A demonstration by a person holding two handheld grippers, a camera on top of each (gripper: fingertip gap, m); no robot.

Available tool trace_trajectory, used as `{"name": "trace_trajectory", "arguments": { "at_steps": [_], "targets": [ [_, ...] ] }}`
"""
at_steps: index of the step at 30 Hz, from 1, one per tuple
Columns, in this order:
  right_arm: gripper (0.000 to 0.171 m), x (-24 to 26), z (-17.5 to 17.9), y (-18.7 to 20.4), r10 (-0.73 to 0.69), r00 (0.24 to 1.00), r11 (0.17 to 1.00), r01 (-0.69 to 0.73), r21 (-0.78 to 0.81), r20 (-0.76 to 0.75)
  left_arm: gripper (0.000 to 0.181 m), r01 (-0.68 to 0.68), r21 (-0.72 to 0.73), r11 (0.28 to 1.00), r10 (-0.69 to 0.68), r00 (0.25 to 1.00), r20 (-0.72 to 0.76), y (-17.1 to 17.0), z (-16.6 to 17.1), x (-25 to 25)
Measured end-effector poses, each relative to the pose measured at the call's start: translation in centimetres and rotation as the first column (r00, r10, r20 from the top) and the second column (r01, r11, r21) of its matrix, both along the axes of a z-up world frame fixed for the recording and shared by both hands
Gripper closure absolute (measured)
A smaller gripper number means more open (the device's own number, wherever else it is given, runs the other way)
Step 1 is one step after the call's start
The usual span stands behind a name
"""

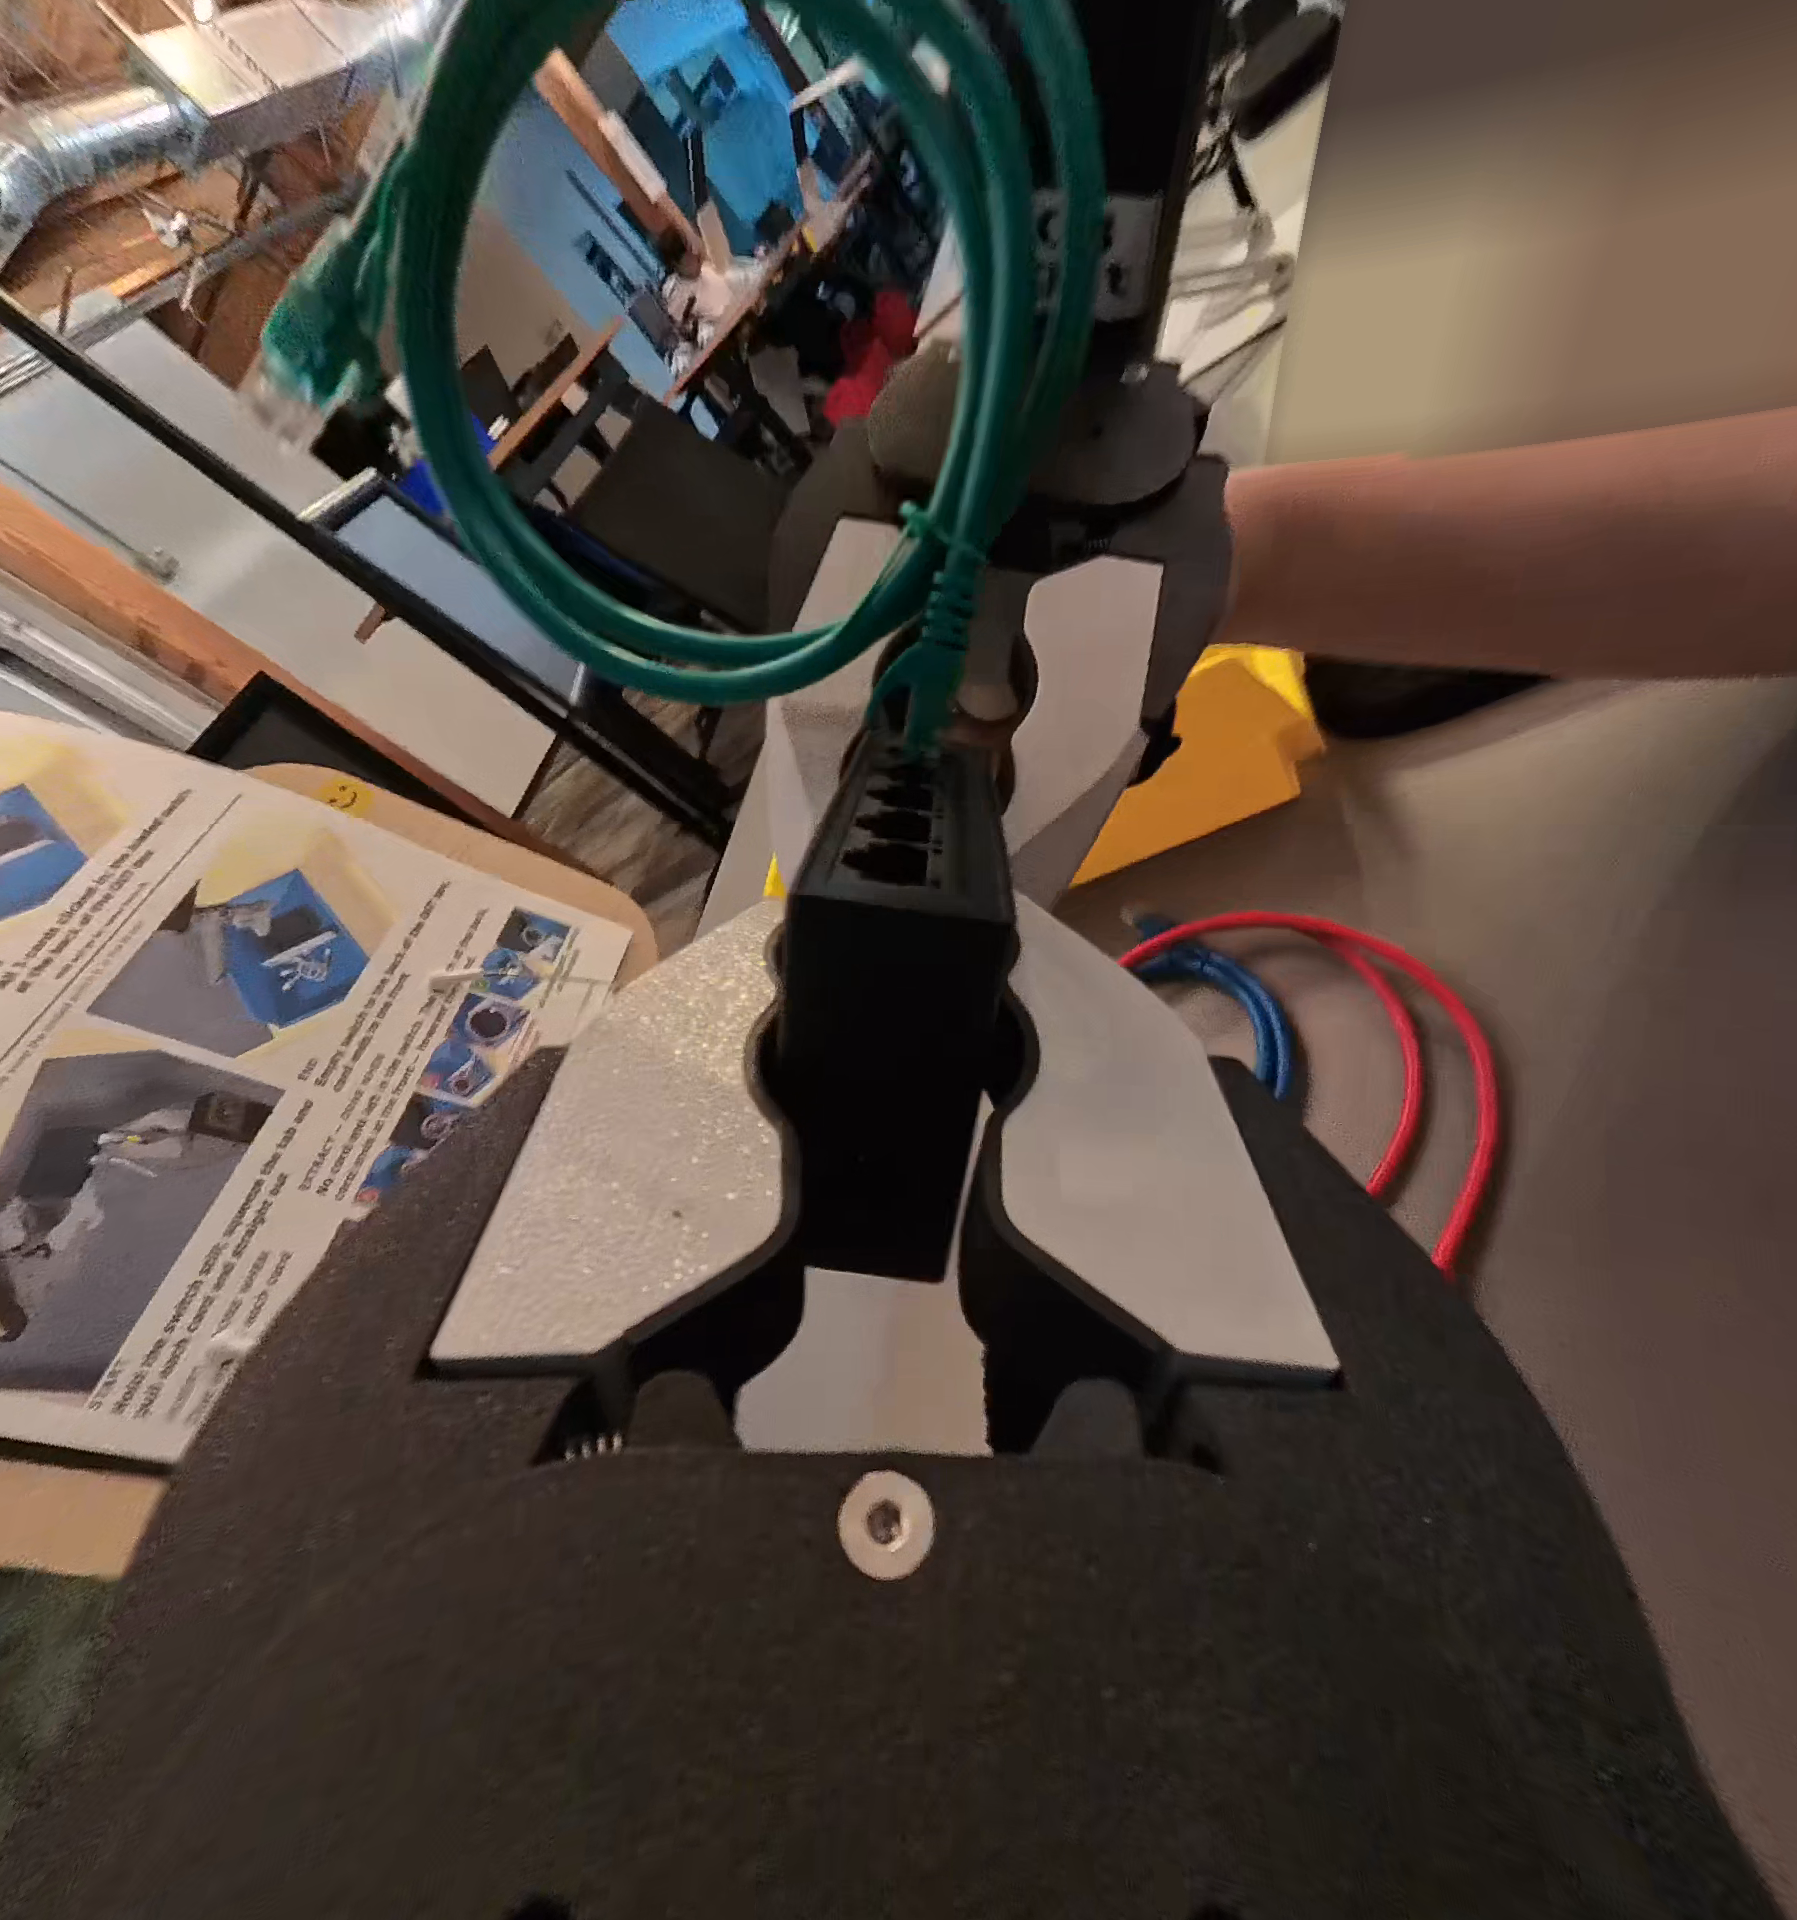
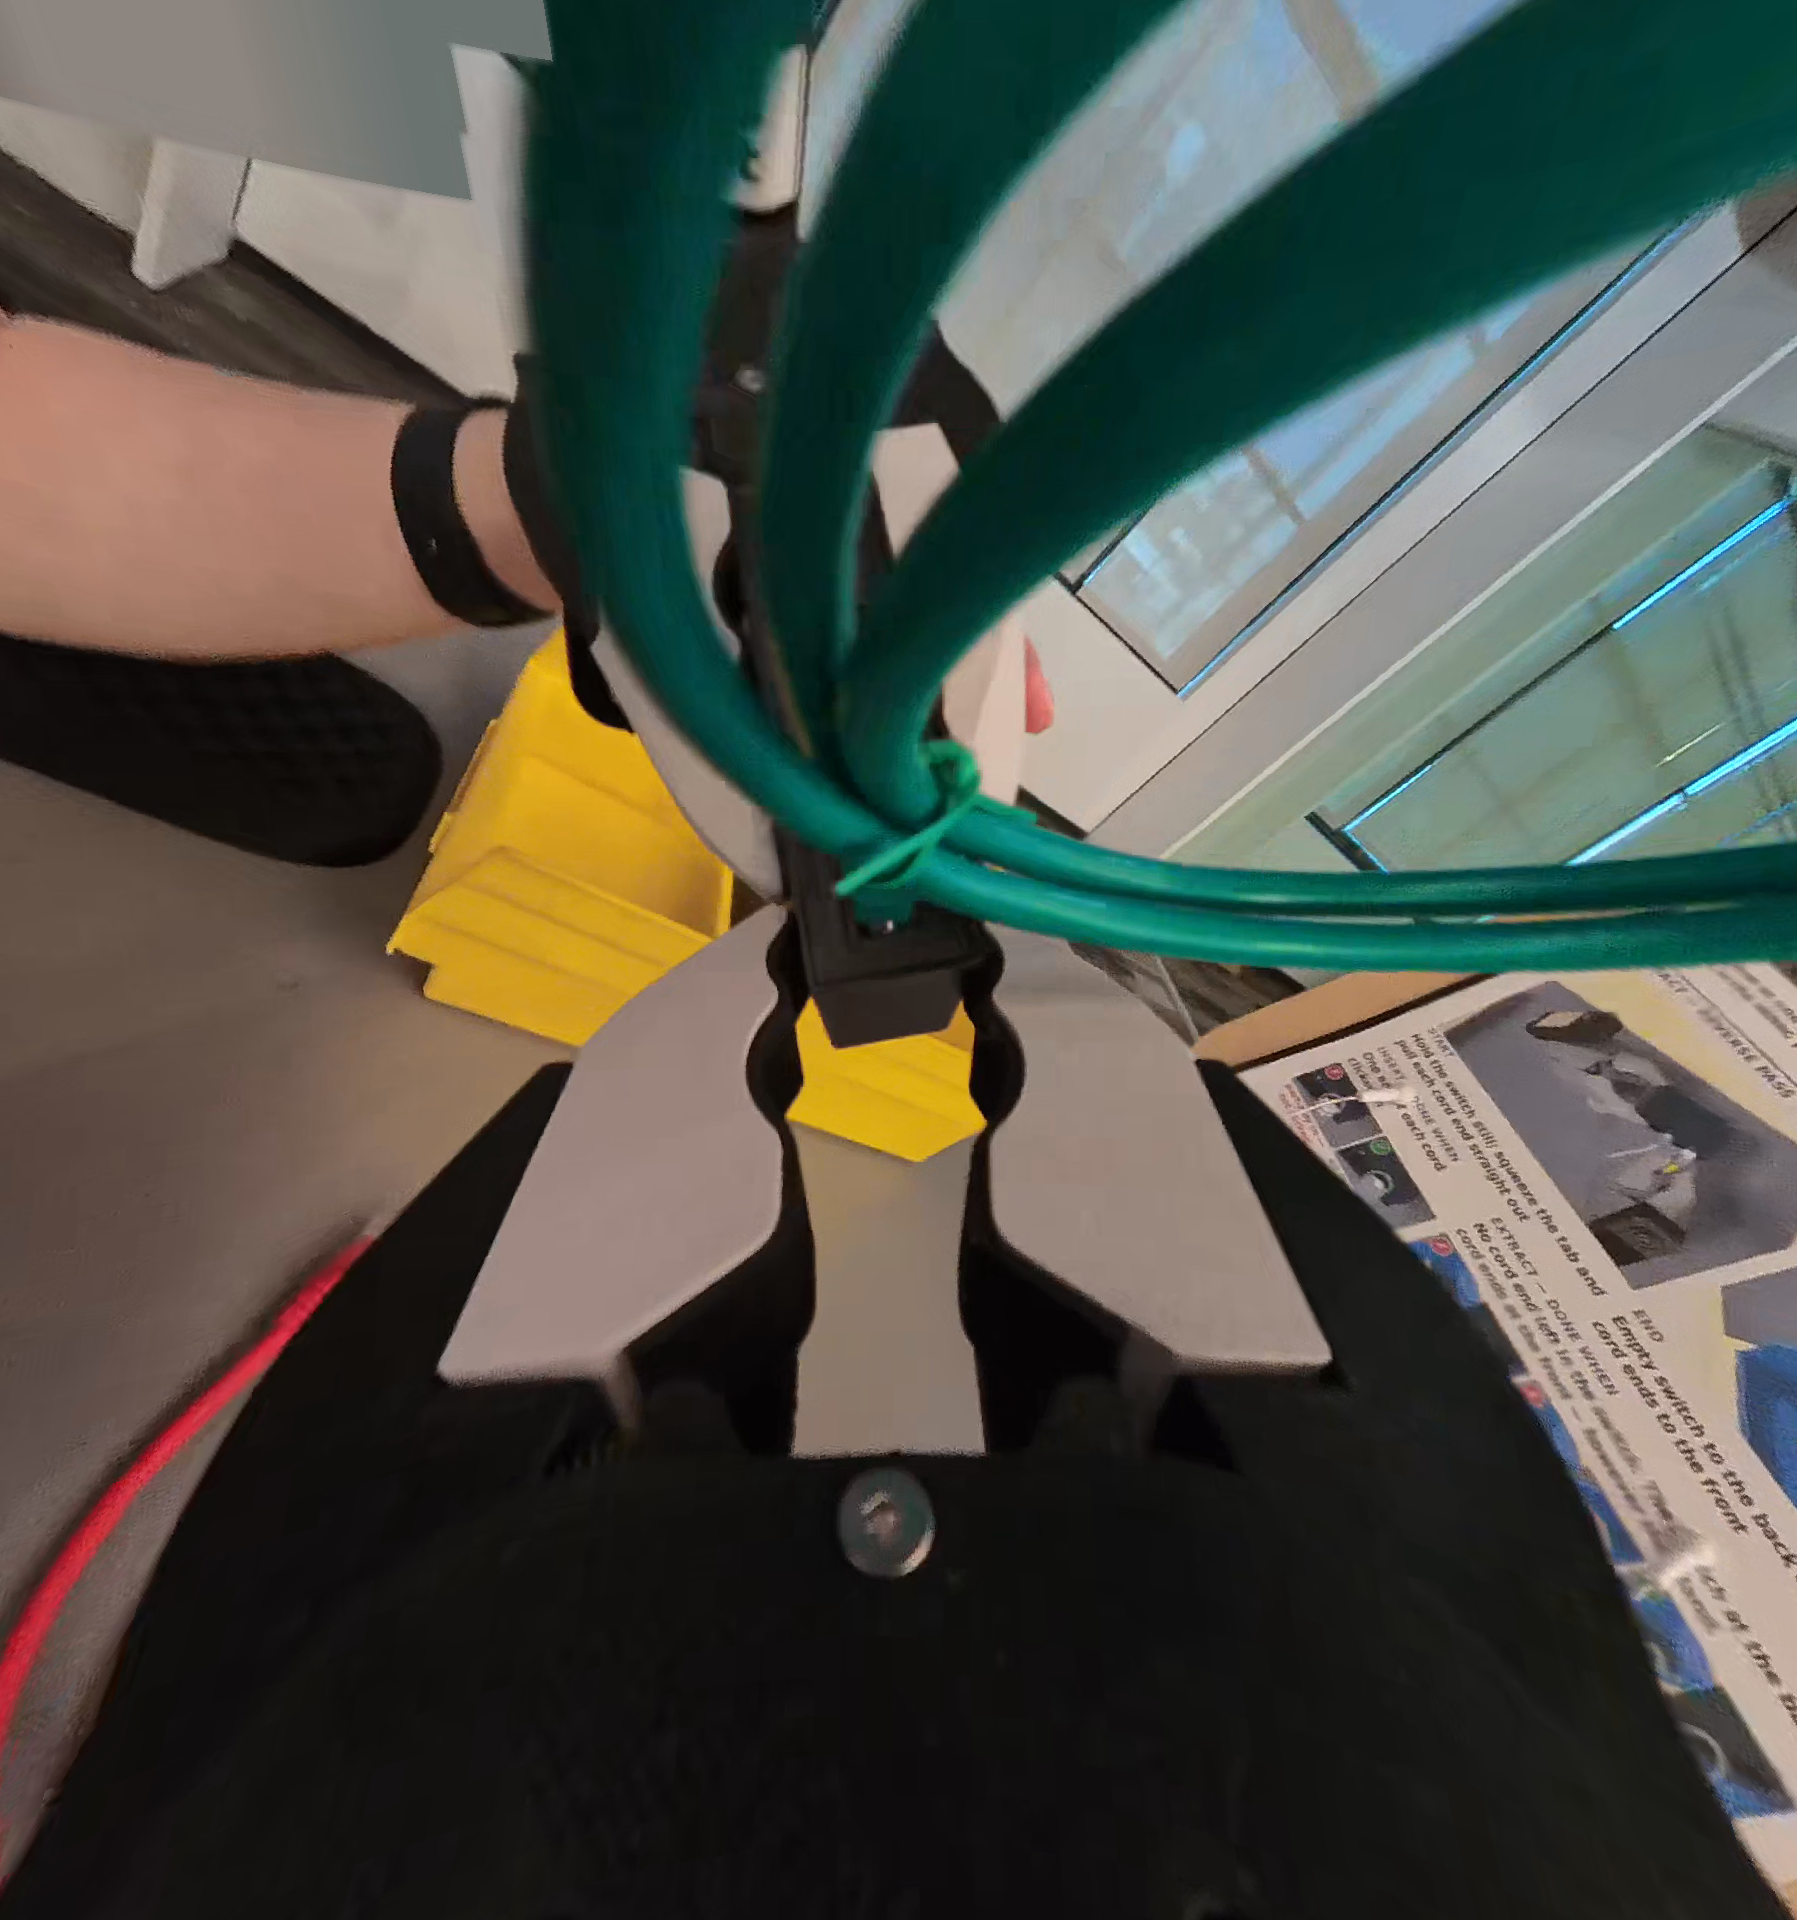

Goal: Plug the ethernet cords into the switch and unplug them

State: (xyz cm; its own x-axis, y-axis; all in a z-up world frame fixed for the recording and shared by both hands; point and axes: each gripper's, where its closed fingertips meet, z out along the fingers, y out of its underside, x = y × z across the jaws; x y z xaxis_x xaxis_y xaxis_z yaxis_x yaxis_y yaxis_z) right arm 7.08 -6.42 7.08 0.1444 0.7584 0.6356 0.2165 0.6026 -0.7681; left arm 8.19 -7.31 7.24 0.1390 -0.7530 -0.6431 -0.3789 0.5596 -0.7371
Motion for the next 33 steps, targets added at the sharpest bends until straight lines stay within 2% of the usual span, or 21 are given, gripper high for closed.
{"name": "trace_trajectory", "arguments": {
  "at_steps": [4, 6, 8, 11, 13, 17, 20, 22, 23, 25, 26, 27, 28, 30, 33],
  "targets": [
    [0.143, 0.0, -0.6, 0.3, 0.001, 1.000, 0.999, -0.001, 0.044, 0.005, 0.136, -0.063, 0.034, 0.997, 0.064, 0.998, -0.018, 0.8, -0.3, -0.2],
    [0.143, -0.1, -0.6, 0.4, -0.001, 1.000, 0.999, 0.001, 0.054, 0.001, 0.138, -0.072, 0.055, 0.996, 0.075, 0.996, -0.042, 0.9, -0.4, -0.5],
    [0.142, -0.1, -0.9, 0.6, -0.029, 0.999, 0.997, 0.027, 0.079, 0.024, 0.149, -0.079, 0.107, 0.991, 0.091, 0.990, -0.108, 0.9, -1.2, -0.5],
    [0.140, -0.1, -1.6, 1.2, -0.070, 0.995, 0.993, 0.062, 0.104, 0.067, 0.151, -0.143, 0.204, 0.968, 0.186, 0.961, -0.206, 1.8, -2.2, -0.8],
    [0.139, 0.1, -1.4, 1.8, -0.096, 0.994, 0.991, 0.091, 0.097, 0.047, 0.151, -0.181, 0.219, 0.959, 0.225, 0.954, -0.196, 2.4, -1.9, -0.8],
    [0.139, 1.5, 0.3, 2.8, -0.124, 0.987, 0.992, 0.126, 0.009, -0.099, 0.151, -0.287, 0.244, 0.927, 0.324, 0.937, -0.128, 4.3, -0.4, -2.5],
    [0.141, 2.9, -0.4, 3.9, -0.210, 0.968, 0.969, 0.188, -0.160, -0.134, 0.151, -0.373, 0.274, 0.886, 0.415, 0.903, -0.113, 5.9, 0.3, -4.8],
    [0.142, 3.1, -2.7, 3.5, -0.253, 0.959, 0.916, 0.196, -0.350, -0.125, 0.151, -0.417, 0.286, 0.863, 0.462, 0.880, -0.111, 6.7, 0.5, -6.1],
    [0.149, 2.6, -4.5, 2.4, -0.235, 0.966, 0.878, 0.163, -0.451, -0.107, 0.151, -0.429, 0.284, 0.857, 0.473, 0.875, -0.106, 7.0, 0.7, -6.5],
    [0.154, 1.1, -9.6, -0.9, -0.135, 0.991, 0.744, 0.107, -0.660, 0.008, 0.151, -0.440, 0.283, 0.852, 0.481, 0.872, -0.094, 7.3, 0.9, -6.8],
    [0.167, 0.5, -12.4, -2.9, -0.048, 0.994, 0.662, 0.105, -0.743, 0.097, 0.151, -0.438, 0.285, 0.853, 0.479, 0.873, -0.092, 7.3, 1.0, -6.7],
    [0.169, 0.3, -15.0, -4.2, -0.002, 0.984, 0.591, 0.147, -0.794, 0.180, 0.151, -0.435, 0.288, 0.853, 0.476, 0.875, -0.089, 7.3, 1.0, -6.6],
    [0.169, 0.2, -16.9, -4.9, 0.011, 0.971, 0.548, 0.192, -0.814, 0.237, 0.151, -0.432, 0.288, 0.855, 0.473, 0.877, -0.088, 7.3, 1.0, -6.4],
    [0.160, 0.1, -19.5, -4.7, -0.017, 0.949, 0.529, 0.276, -0.803, 0.314, 0.151, -0.423, 0.285, 0.860, 0.465, 0.881, -0.093, 7.1, 0.9, -6.0],
    [0.149, -0.2, -20.9, -3.8, -0.067, 0.917, 0.520, 0.369, -0.770, 0.394, 0.151, -0.414, 0.292, 0.862, 0.459, 0.882, -0.108, 7.0, 0.6, -5.6]
  ]
}}
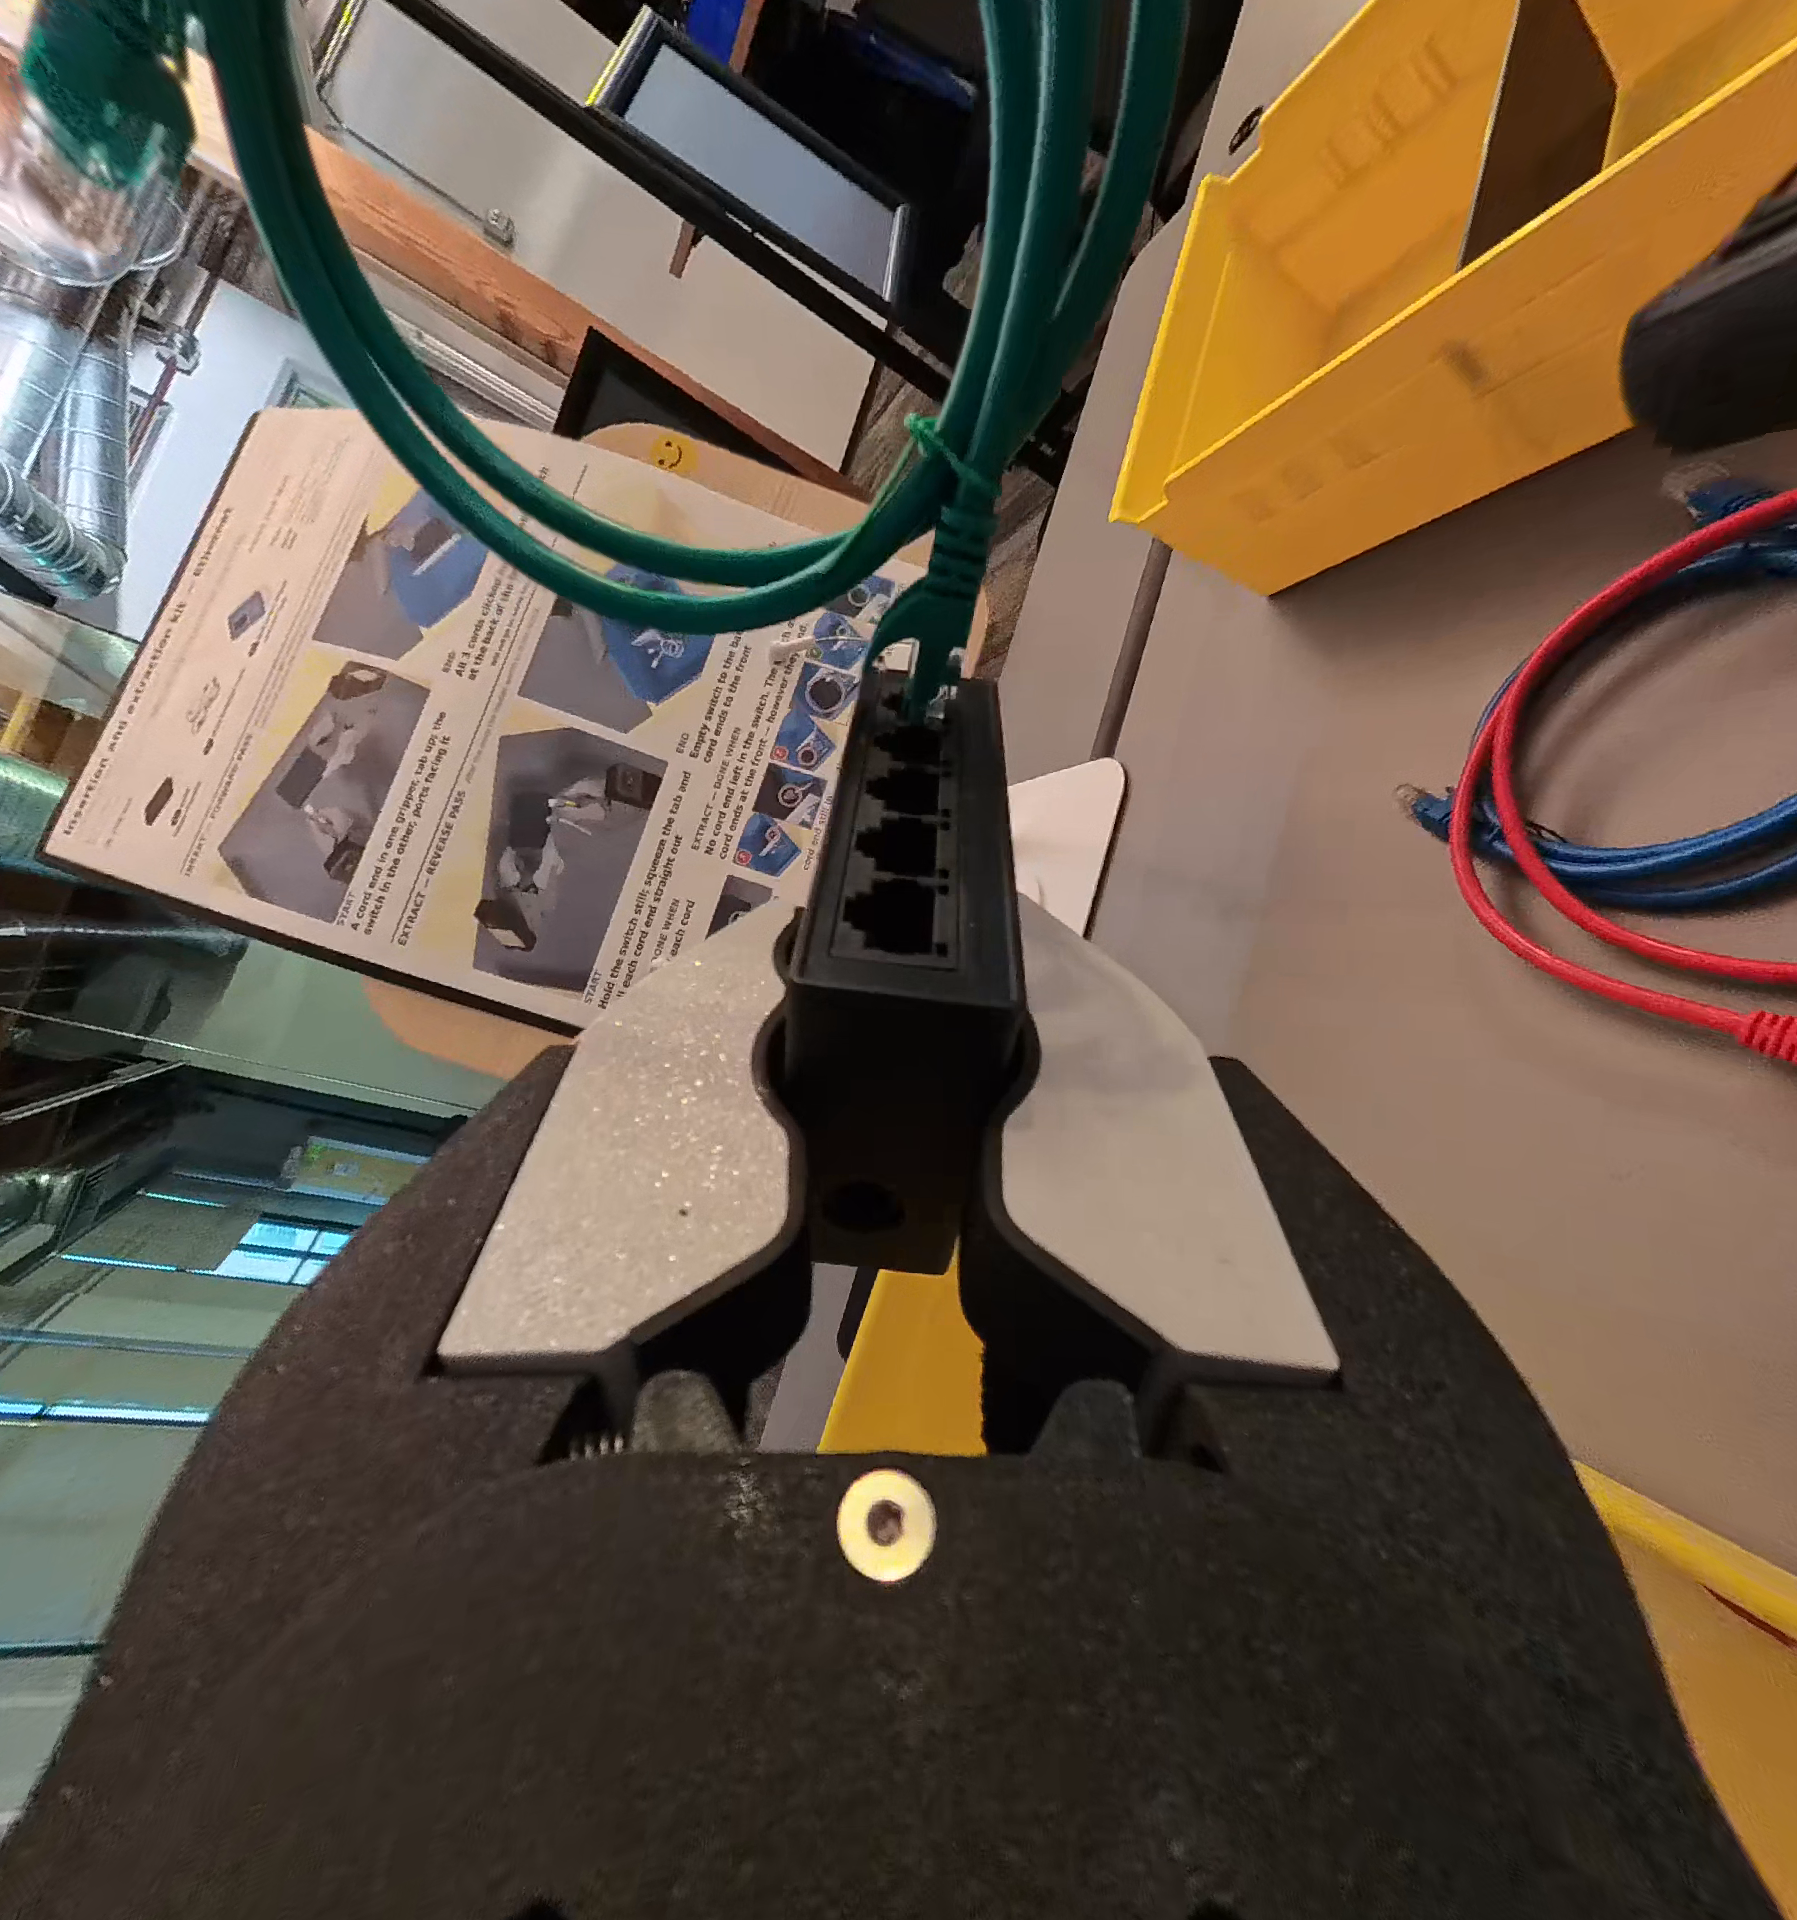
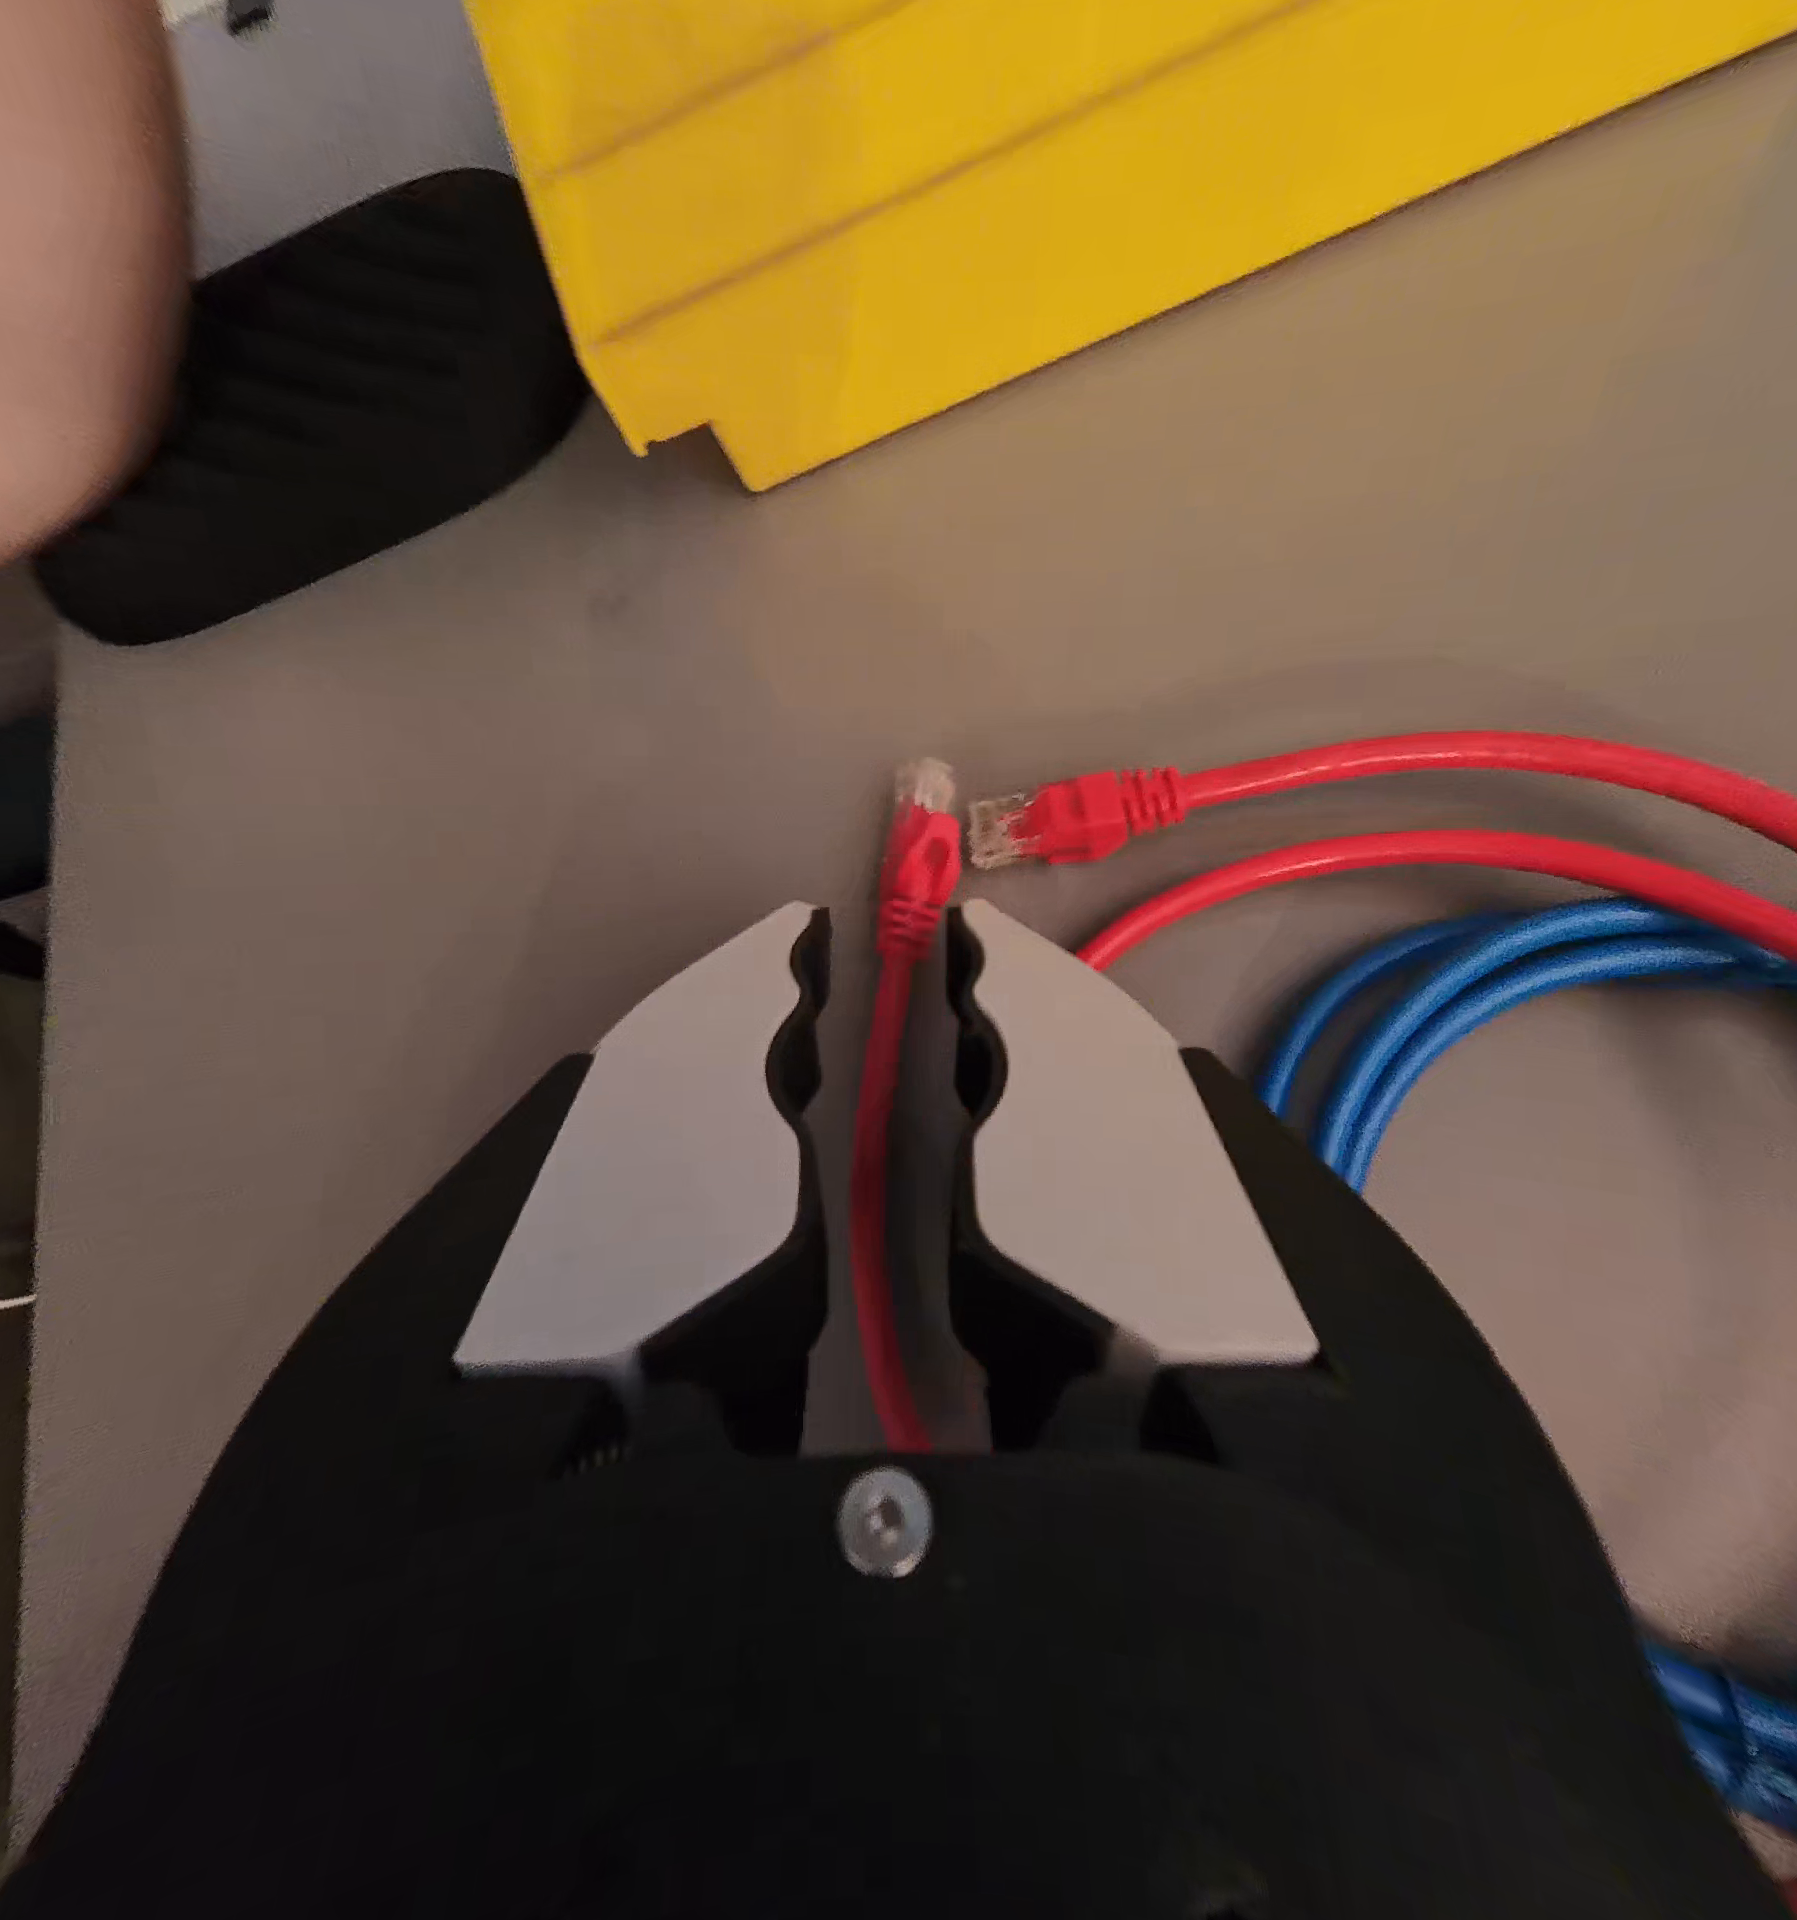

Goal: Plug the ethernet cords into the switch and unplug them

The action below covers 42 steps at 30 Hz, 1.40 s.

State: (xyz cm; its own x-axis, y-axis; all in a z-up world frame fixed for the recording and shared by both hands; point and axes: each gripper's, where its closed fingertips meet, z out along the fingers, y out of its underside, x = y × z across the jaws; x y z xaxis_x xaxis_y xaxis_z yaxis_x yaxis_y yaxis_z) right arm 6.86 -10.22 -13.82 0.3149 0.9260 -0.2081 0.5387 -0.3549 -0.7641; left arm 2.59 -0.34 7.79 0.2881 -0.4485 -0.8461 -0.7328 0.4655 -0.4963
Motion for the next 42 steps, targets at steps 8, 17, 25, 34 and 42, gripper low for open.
{"name": "trace_trajectory", "arguments": {
  "at_steps": [8, 17, 25, 34, 42],
  "targets": [
    [0.154, -0.5, -1.2, 1.1, -0.040, 0.997, 0.999, 0.041, -0.012, 0.073, 0.151, 0.017, -0.008, 1.000, -0.017, 1.000, -0.012, -0.2, -0.4, 0.7],
    [0.149, -0.9, -1.2, 1.4, -0.028, 0.997, 0.995, 0.035, -0.096, 0.072, 0.151, 0.018, -0.011, 1.000, -0.018, 1.000, -0.020, -0.3, -0.5, 1.0],
    [0.153, -1.1, -1.7, 1.7, -0.042, 0.988, 0.997, 0.031, 0.072, 0.147, 0.151, 0.014, -0.014, 1.000, -0.014, 1.000, -0.027, -0.2, -0.8, 1.2],
    [0.157, -0.7, 0.8, 0.7, -0.003, 0.996, 0.965, -0.022, 0.261, 0.094, 0.151, -0.004, 0.012, 1.000, 0.005, 0.999, -0.040, 0.4, -1.1, 1.1],
    [0.157, 0.7, 15.0, -0.2, -0.012, 0.976, 0.859, 0.122, 0.497, -0.218, 0.151, -0.058, 0.049, 0.997, 0.063, 0.994, -0.093, 2.0, -2.4, 0.6]
  ]
}}
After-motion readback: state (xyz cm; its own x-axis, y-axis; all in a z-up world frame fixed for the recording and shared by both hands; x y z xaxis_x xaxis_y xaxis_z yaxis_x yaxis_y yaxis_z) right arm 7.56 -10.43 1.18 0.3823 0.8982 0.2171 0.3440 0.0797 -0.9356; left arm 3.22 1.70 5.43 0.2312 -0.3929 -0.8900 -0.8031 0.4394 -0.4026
